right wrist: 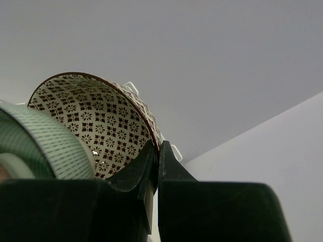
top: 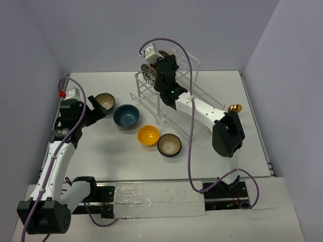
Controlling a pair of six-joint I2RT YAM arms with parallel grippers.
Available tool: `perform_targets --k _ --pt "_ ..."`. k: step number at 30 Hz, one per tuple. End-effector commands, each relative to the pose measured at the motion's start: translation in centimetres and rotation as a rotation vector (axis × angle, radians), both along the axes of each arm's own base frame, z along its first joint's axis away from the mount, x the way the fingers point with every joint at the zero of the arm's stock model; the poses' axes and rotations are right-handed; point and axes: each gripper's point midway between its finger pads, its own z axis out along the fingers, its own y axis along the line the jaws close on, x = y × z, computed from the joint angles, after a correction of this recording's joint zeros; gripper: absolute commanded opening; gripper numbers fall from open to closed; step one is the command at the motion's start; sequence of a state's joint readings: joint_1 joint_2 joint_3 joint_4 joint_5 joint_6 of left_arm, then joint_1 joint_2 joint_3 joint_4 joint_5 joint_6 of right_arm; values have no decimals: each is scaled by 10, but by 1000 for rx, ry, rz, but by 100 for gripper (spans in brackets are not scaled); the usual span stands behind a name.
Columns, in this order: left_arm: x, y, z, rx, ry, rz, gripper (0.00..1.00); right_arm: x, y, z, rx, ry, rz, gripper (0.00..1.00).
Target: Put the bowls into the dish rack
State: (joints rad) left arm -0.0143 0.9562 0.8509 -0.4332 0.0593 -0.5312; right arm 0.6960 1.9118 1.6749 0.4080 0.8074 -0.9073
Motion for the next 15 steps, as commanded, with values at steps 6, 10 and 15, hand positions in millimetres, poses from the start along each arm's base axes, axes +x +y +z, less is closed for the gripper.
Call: perform_targets --k 6,10,15 --pt "1 2 8 18 -39 -12 99 -14 9 17 39 -62 -16 0" --pt "1 2 9 17 -42 -11 99 -16 11 11 24 -52 -19 9" --pt "1 2 9 17 -42 -13 99 -19 14 9 23 -41 1 21"
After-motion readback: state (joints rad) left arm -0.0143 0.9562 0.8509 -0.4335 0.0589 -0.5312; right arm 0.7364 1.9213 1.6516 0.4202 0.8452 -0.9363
